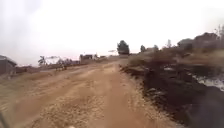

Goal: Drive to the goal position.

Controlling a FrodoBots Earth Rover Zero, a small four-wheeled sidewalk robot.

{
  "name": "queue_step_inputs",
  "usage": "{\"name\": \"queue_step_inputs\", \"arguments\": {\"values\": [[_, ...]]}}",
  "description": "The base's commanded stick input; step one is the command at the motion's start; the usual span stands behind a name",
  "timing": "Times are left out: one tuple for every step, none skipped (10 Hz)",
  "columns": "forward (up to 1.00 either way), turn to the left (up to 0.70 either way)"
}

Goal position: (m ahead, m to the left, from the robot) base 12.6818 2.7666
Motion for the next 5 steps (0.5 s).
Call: {"name": "queue_step_inputs", "arguments": {"values": [[0.50, 0.00], [0.50, 0.00], [0.50, 0.00], [0.50, 0.00], [0.50, 0.00]]}}
